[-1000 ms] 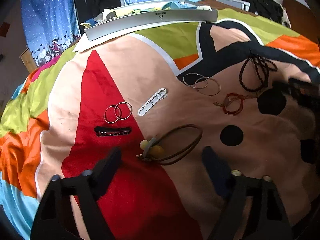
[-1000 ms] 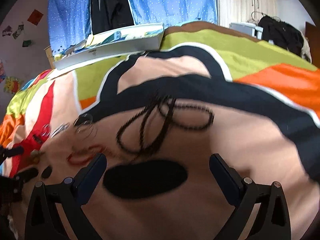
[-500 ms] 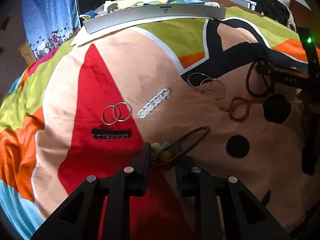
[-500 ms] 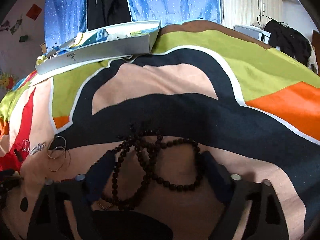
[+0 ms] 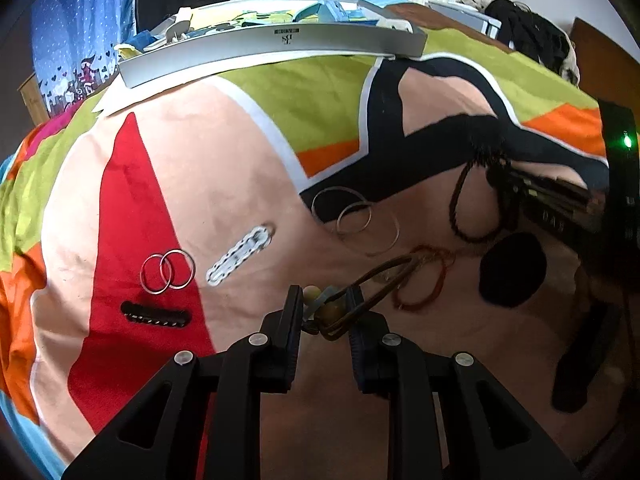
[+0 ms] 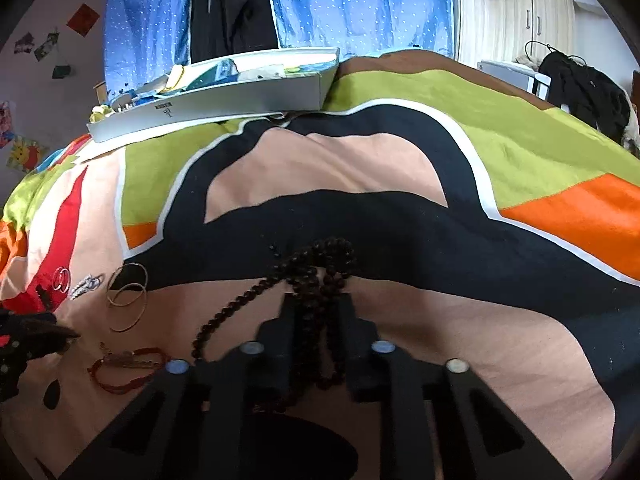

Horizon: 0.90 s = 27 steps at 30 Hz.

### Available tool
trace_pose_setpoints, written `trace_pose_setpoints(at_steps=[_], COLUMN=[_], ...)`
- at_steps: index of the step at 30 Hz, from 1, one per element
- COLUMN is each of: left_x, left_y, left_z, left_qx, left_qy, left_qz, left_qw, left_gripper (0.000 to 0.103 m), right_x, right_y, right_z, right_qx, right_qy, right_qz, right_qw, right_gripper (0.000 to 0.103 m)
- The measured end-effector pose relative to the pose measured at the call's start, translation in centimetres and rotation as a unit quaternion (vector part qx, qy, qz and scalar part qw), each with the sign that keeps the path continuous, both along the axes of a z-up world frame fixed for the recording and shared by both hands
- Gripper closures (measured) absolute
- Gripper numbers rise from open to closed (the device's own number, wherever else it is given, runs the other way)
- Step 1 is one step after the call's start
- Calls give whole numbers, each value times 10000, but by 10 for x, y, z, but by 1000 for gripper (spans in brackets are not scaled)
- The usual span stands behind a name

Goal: Organize jewelry
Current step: 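Grasp the beaded hair tie with the left tool while the right tool grasps the black bead necklace, then carry the hair tie and necklace into the frog tray and open both tools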

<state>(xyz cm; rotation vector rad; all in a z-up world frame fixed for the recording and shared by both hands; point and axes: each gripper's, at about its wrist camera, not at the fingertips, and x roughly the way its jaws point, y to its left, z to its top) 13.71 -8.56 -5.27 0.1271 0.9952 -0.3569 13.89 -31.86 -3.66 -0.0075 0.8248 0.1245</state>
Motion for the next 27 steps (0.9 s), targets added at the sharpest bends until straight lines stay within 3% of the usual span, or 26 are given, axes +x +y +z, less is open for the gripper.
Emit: trace_pose_setpoints(at_steps=[7,13,20,27], left_x=[6,18,39,65], left_y=[-9,-17,-34,-42], left_z=[15,49,92,113], left_qx=[-136,-311,-411,-324], left_qy=[-51,-224,-508,-606], left_qz=[133,178,27,-307], left_qw=[9998,9991,9979,9972], left_gripper=[85,85,85,85], right_x=[-9,-22,-34,-28], right_y=[1,4,-2,-6], right_z=[16,48,83,110], right_qx=[230,300,536,722], right_qy=[-207,-684,-1194,-1515], right_qz=[78,161,204,276], right_qw=[9995,9971,9912,9854], right_gripper=[92,92,92,92])
